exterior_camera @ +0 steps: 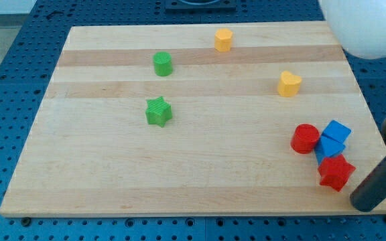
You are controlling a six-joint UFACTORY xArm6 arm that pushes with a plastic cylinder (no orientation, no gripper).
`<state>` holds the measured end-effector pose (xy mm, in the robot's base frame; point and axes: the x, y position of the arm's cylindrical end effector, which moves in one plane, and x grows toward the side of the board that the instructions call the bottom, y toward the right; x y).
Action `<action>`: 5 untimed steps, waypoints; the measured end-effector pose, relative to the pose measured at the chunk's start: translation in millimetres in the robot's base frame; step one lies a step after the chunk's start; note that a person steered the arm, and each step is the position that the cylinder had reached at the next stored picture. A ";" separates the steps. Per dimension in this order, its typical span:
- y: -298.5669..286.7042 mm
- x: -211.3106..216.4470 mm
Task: Push the blue cube towards up a bit
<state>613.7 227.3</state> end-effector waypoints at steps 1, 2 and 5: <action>0.2 -14.1; 10.9 -1.1; -12.5 -0.6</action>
<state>613.1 214.8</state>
